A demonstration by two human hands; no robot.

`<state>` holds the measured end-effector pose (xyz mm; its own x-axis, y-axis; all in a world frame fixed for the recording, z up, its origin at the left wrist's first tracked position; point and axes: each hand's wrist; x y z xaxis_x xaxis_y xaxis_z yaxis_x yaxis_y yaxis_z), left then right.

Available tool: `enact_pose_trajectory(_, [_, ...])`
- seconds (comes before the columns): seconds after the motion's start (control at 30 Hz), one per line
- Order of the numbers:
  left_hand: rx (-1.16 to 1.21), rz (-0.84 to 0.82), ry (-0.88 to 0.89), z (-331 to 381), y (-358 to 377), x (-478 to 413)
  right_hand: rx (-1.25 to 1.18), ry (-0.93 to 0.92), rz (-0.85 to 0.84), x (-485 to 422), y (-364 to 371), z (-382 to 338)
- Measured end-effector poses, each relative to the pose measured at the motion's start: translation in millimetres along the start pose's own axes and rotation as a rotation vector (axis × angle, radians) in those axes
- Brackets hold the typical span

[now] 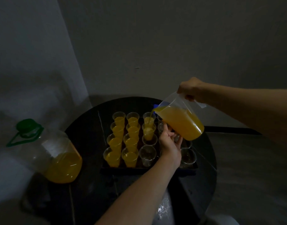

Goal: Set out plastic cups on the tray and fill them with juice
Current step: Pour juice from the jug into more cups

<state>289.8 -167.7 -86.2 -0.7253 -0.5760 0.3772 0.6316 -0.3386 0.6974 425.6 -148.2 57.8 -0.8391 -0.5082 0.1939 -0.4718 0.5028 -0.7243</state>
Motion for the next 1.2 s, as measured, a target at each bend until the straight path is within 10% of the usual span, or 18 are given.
enact_pose_trajectory(1.2, [-0.088,0.009,0.064,8.4,-0.5,32.4,-0.248,-0.038,0.069,37.2,-7.6,17.3])
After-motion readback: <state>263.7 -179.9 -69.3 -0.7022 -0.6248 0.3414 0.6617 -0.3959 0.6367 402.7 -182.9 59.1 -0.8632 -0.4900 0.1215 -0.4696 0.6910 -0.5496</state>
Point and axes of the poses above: each hand's wrist, its own x-axis away from the middle knuckle, its own y-axis out of the palm, z = x × y, and after that the axes turned 2 degrees about -y, right-handed
